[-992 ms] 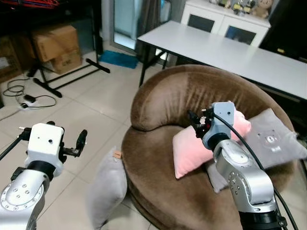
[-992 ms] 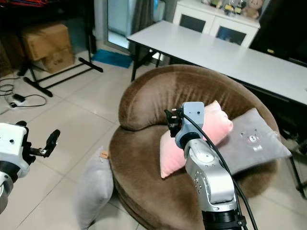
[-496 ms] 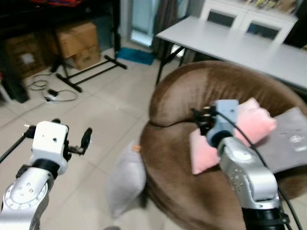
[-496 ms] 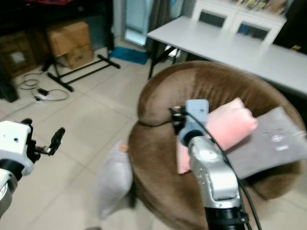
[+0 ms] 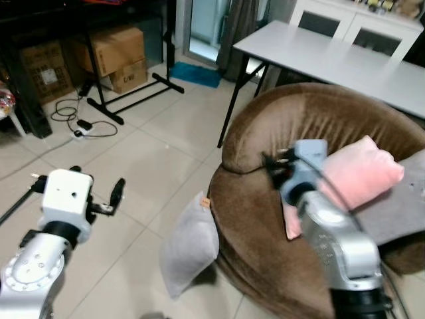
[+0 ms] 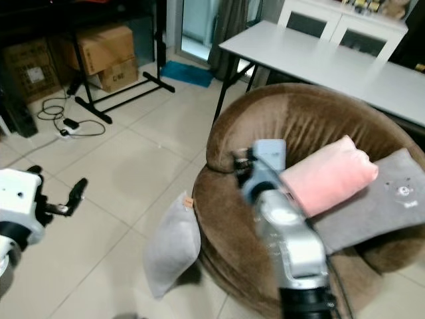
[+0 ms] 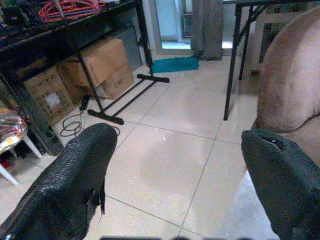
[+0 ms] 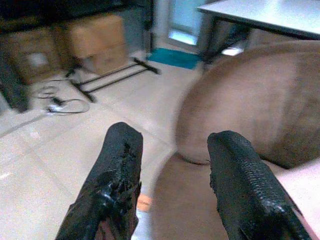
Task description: Move the pillow to the sofa from floor
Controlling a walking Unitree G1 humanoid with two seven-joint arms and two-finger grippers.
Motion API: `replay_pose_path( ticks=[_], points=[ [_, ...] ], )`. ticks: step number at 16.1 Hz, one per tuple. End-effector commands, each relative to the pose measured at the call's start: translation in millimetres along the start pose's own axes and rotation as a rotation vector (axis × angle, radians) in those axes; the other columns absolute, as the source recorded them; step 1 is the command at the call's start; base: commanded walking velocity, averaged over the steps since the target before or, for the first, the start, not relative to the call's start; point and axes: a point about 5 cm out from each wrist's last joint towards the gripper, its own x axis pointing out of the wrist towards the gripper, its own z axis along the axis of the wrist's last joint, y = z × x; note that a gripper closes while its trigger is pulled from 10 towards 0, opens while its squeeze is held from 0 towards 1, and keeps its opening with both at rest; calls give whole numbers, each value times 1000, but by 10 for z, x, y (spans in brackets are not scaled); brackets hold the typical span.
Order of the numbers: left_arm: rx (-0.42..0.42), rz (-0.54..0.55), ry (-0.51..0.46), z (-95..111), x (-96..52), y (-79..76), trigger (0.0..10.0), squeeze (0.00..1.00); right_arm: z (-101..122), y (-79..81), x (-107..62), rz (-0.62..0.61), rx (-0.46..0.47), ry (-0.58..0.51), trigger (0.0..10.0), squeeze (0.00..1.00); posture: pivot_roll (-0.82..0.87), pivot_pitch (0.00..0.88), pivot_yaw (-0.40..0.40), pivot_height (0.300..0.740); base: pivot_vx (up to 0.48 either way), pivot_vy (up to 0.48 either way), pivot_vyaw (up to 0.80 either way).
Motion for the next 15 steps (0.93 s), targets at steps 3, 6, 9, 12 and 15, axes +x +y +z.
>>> replay_pose_path(
  ticks=[3,6,9,12,15],
  points=[
    [3,1,-5,11,12,-20,10000,0,13,-104,-12,-36,-7,5,10000,0,70,0,-118,740,0,123,0],
    [2,5,-11,16,12,-16,10000,0,6,-100,-7,-33,-2,9,10000,0,70,0,-118,740,0,0,0],
    [9,17,-31,51,23,-28,10000,0,-15,-101,-12,-35,11,19,10000,0,71,0,-118,740,0,0,0],
    [9,17,-24,34,33,-5,10000,0,-31,-101,-7,-29,7,36,10000,0,68,0,-120,740,0,0,267],
    [5,11,-25,33,28,-4,10000,0,-43,-113,0,-33,-1,48,10000,0,68,0,-121,740,175,0,800]
  ],
)
